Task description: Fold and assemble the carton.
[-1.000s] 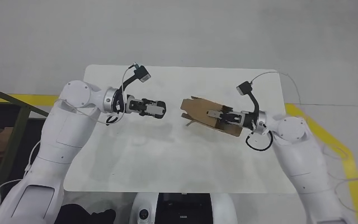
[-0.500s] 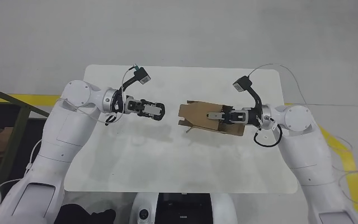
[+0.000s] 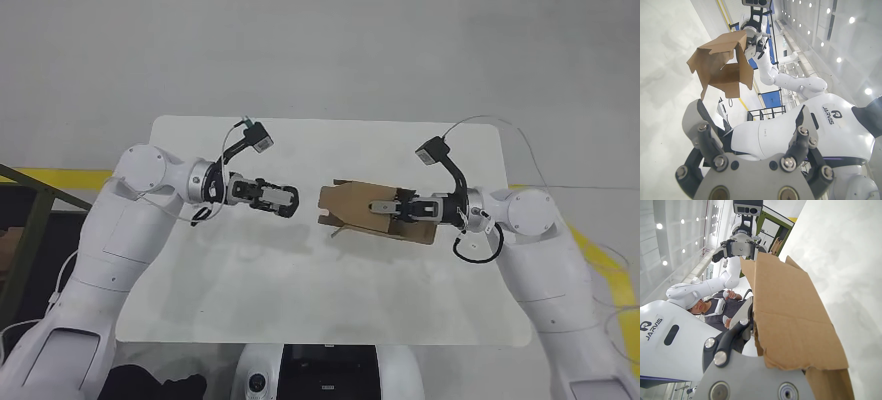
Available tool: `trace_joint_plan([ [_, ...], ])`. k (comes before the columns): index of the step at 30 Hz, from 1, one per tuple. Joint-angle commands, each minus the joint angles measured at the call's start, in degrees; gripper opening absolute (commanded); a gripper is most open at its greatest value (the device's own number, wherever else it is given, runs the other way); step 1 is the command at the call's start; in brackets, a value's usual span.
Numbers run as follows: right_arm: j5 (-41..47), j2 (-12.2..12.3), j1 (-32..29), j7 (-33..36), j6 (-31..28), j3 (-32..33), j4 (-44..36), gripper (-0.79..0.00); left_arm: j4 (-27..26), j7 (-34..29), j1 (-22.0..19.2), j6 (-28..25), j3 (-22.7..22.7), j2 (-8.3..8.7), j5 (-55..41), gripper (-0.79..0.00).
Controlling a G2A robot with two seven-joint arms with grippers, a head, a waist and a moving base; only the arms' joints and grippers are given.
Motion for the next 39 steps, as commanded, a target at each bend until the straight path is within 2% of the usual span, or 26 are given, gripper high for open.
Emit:
trace_joint_plan([
  [1,0.21,0.05,0.01,-0.08,0.26,-0.14,0.34,-0.785,0.31,-0.89,-0.66,1.48,1.1,-0.22,-1.11,0.0],
  [6,0.96,0.05,1.07,0.55,0.41,-0.91,2.29,-0.785,1.68,-3.87,-3.1,4.41,4.09,-0.91,-3.38,0.0],
  [10,1.59,-0.04,2.09,1.03,0.19,-1.78,3.74,-0.785,2.04,-3.87,-4.65,6.31,6.61,-1.31,-4.64,0.0],
  [15,2.29,-0.2,3.19,1.99,-0.49,-3.15,4.69,-0.785,4.52,-3.69,-7.43,6.58,9.34,-2.05,-4.47,0.0],
  [25,3.02,-0.34,3.76,2.77,-1.09,-5.2,4.91,-0.785,9.76,-1.73,-13.04,6.75,15.12,-4.64,-5.3,0.0],
  [32,3.46,-0.43,4.04,2.84,-1.19,-6.38,5.07,-0.785,12.07,0.16,-15.1,4.83,16.25,-5.59,-4.12,0.0],
  [39,2.67,-0.54,4.15,3.68,-0.82,-8.31,3.92,-0.785,11.29,2.21,-15.01,4.19,15.87,-5.65,-1.87,0.0],
])
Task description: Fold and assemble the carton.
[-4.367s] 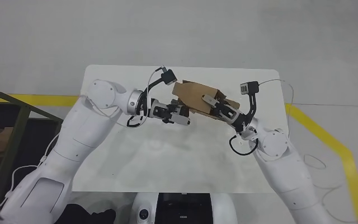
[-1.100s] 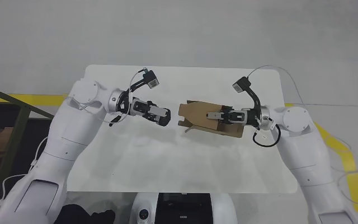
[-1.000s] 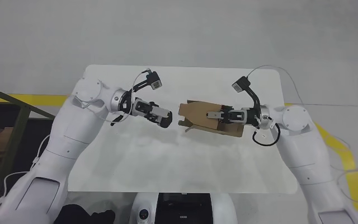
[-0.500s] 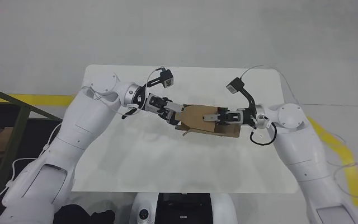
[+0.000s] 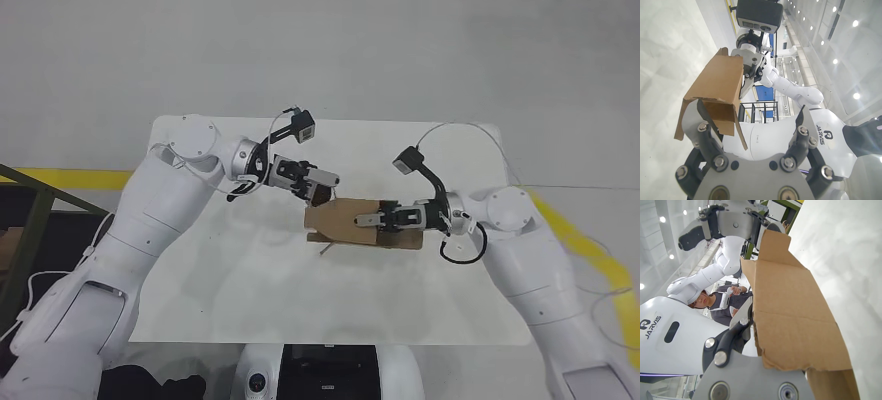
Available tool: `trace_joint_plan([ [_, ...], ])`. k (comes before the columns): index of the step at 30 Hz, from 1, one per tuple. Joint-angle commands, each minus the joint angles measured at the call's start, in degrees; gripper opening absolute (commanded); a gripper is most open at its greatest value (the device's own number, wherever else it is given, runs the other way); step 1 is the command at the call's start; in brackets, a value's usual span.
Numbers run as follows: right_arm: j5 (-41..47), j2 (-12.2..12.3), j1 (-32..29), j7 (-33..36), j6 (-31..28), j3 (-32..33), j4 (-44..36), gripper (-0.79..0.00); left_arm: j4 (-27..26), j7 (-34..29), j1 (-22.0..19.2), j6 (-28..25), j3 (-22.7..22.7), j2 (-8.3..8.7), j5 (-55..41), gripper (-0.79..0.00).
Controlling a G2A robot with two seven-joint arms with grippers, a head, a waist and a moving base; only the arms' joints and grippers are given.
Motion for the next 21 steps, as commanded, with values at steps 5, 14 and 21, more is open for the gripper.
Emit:
trace_joint_plan([
  [5,-0.86,-0.3,0.48,-0.17,0.4,-2.17,-0.65,-0.785,-0.65,-0.16,0.02,0.03,0.22,-0.27,-0.01,0.0],
  [14,-1.08,-0.68,1.74,-0.26,0.57,-4.32,-0.07,-0.785,-0.51,-0.82,-0.42,0.24,0.84,-0.76,0.2,0.0],
  [21,0.01,-0.63,2.17,-0.54,0.15,-4.06,0.63,-0.785,0.33,-0.01,-0.41,-0.69,0.2,-0.96,-0.27,0.0],
])
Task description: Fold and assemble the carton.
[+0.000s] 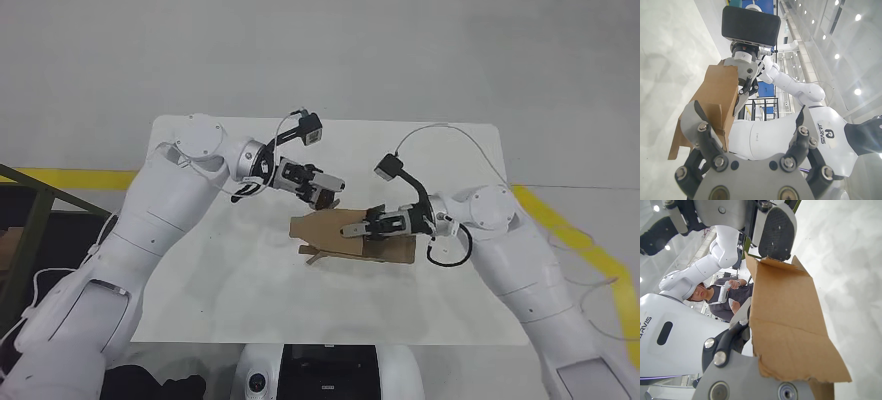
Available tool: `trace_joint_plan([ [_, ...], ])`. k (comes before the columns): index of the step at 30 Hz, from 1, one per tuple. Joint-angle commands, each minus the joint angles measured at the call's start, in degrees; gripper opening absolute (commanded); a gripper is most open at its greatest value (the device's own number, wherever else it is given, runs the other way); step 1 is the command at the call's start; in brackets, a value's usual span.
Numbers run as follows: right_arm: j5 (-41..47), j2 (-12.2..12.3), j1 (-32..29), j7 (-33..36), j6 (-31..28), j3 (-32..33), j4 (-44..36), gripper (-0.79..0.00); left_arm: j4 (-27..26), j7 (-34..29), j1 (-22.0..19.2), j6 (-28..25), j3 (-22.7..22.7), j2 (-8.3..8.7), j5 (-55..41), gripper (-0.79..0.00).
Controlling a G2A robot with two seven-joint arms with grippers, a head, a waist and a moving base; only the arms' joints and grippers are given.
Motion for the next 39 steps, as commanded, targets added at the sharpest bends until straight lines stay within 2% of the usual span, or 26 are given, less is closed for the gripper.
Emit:
trace_joint_plan([
  [1,0.53,0.09,-0.01,-0.11,-0.3,0.45,0.34,-0.785,0.39,0.74,0.2,-0.7,-0.59,0.06,-0.04,0.0],
  [5,2.03,0.39,-0.27,-0.18,-0.91,1.91,0.78,-0.785,0.39,2.66,1.26,-2.77,-2.77,0.56,0.74,0.0],
  [14,6.36,1.11,-0.97,0.23,0.56,5.27,1.1,-0.785,-2.62,9.4,7.72,-8.73,-9.31,2.69,7.11,0.0],
  [25,10.19,2.13,0.79,4.72,6.67,9.11,3.75,-0.785,-2.8,14.96,12.63,-22.88,-14.66,4.21,16.16,0.0],
  [39,10.49,2.39,1.11,5.14,7.3,10.05,4.43,-0.785,-2.73,15.03,12.78,-23.04,-14.79,4.29,16.75,0.0],
])
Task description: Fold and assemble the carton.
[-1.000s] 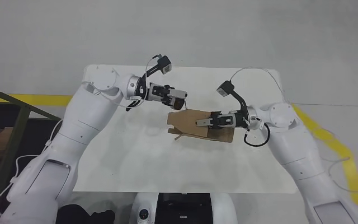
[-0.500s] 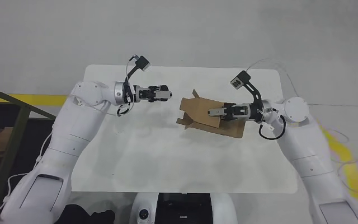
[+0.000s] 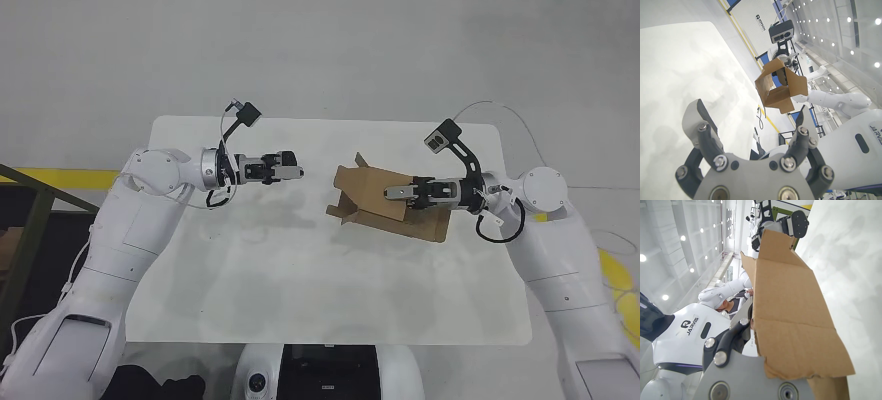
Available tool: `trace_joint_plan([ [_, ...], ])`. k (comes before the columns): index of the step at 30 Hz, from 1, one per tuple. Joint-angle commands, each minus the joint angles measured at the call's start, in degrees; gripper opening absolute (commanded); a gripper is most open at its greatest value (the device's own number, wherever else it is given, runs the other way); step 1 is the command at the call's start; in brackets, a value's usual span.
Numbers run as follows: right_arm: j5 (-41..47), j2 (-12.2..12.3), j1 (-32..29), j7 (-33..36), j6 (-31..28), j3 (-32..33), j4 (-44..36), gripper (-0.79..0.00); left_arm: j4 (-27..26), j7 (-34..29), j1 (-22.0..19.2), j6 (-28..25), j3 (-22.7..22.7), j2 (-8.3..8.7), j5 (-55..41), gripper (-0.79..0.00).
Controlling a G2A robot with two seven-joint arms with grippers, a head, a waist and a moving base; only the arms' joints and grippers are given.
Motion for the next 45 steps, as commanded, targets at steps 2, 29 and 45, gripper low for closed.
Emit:
trace_joint_plan([
  [2,0.0,0.0,0.0,0.0,0.0,0.0,0.0,-0.785,0.0,0.0,0.0,0.0,0.0,0.0,0.0,0.0],
  [29,0.0,0.0,0.0,0.0,0.0,0.0,0.0,-0.785,5.56,21.5,-7.0,-27.36,3.59,1.97,15.0,0.0],
  [45,0.0,0.0,0.0,0.0,0.0,0.0,0.0,-0.785,0.67,54.97,-5.51,-27.36,8.03,3.71,58.05,0.0],
])
